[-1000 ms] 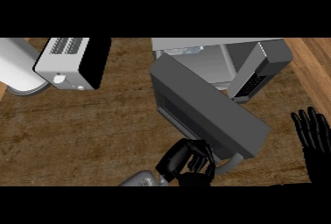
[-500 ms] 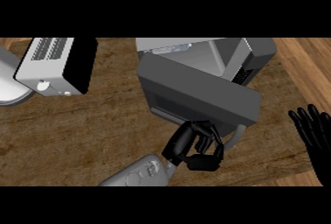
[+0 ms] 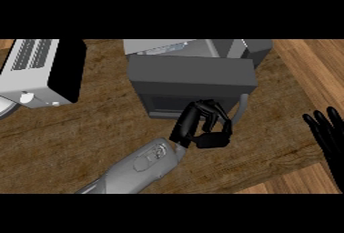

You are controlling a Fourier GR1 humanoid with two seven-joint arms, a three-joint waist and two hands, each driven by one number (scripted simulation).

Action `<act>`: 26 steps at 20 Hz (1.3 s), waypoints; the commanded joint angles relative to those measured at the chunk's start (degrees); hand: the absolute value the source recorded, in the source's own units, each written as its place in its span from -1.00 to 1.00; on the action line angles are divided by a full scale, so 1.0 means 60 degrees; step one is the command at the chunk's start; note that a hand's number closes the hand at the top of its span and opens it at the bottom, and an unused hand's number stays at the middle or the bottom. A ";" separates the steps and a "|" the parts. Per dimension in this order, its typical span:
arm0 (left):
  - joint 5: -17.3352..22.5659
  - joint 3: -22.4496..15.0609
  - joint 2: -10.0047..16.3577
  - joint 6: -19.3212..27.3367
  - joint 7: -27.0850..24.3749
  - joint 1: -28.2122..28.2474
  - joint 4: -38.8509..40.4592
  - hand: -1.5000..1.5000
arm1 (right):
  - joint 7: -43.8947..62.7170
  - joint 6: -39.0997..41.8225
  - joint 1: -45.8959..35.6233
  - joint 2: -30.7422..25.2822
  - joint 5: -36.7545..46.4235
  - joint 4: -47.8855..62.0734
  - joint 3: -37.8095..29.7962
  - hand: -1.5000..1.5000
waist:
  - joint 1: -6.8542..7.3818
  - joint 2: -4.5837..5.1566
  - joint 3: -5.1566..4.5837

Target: Pick up the milk, place it into the microwave and close the microwave

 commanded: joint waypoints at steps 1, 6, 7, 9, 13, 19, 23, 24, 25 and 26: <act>0.0880 0.0806 -0.0015 0.0187 -0.0475 -0.0514 0.0038 1.00 | 0.0296 0.0064 -0.0083 -0.0081 -0.0387 -0.0128 0.0009 -1.00 | -0.0165 0.0138 -0.0034; 0.1522 0.1310 -0.0016 0.0013 -0.0903 -0.1060 0.0632 1.00 | 0.0527 0.0112 -0.0142 -0.0264 -0.0729 -0.0326 -0.0108 -1.00 | -0.0350 0.0212 -0.0010; 0.1640 0.1323 -0.0016 0.0099 -0.0915 -0.1151 0.0720 1.00 | 0.0569 0.0197 -0.0109 -0.0318 -0.0760 -0.0406 -0.0055 -1.00 | -0.0486 0.0209 -0.0005; 0.1849 0.1378 -0.0016 0.0029 -0.1159 -0.1212 0.0876 1.00 | 0.0684 0.0213 -0.0201 -0.0393 -0.0885 -0.0573 -0.0046 -1.00 | -0.0584 0.0241 -0.0015; 0.2135 0.1565 -0.0016 -0.0091 -0.1405 -0.1645 0.1393 1.00 | 0.0856 0.0220 -0.0336 -0.0537 -0.1079 -0.0735 -0.0103 -1.00 | -0.0697 0.0297 -0.0001; 0.2560 0.1623 -0.0016 -0.0082 -0.1886 -0.1696 0.1650 1.00 | 0.1058 0.0248 -0.0545 -0.0776 -0.1436 -0.0783 -0.0295 -1.00 | -0.0781 0.0372 0.0016; 0.2785 0.1625 -0.0016 -0.0232 -0.2183 -0.1665 0.1840 1.00 | 0.1157 0.0179 -0.0657 -0.0778 -0.1616 -0.0929 -0.0291 -1.00 | -0.0688 0.0381 0.0013; 0.2820 0.1492 -0.0016 -0.0180 -0.2237 -0.1690 0.1796 1.00 | 0.1211 0.0250 -0.0670 -0.0851 -0.1747 -0.0936 -0.0305 -1.00 | -0.0818 0.0375 0.0021; 0.2860 0.1540 -0.0016 -0.0233 -0.2261 -0.1719 0.1882 1.00 | 0.1259 0.0231 -0.0728 -0.0869 -0.1803 -0.1000 -0.0291 -1.00 | -0.0802 0.0406 0.0014; 0.2874 0.1484 -0.0016 -0.0179 -0.2356 -0.1751 0.1906 1.00 | 0.1276 0.0224 -0.0710 -0.0893 -0.1800 -0.0957 -0.0326 -1.00 | -0.0830 0.0394 0.0027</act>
